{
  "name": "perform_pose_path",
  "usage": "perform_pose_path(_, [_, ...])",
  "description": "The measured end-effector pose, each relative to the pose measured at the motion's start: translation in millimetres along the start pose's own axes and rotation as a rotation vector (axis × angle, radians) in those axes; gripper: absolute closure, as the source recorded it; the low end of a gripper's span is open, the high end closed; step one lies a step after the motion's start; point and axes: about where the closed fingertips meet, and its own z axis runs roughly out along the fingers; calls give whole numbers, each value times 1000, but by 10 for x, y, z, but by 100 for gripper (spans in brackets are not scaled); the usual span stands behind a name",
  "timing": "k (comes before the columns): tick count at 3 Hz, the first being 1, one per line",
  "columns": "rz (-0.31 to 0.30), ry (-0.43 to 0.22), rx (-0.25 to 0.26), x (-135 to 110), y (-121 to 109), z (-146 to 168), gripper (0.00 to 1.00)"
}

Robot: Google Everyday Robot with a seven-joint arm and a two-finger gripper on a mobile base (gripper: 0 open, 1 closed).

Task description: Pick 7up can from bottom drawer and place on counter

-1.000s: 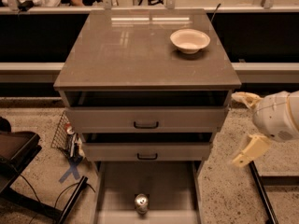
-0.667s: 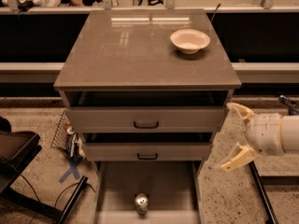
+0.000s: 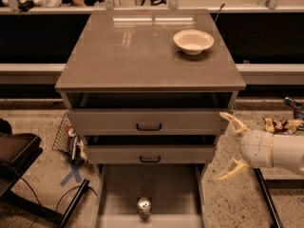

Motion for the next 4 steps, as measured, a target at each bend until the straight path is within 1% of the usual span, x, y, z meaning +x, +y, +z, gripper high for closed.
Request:
perform_pose_path(1, [2, 0, 0, -2, 0, 1, 0])
perform_pose_path(2, [31, -3, 0, 131, 134, 207, 0])
perform_pose_path(3, [52, -3, -15, 569, 474, 673, 0])
perform_pose_path(4, [18, -41, -54, 1081, 766, 1133, 0])
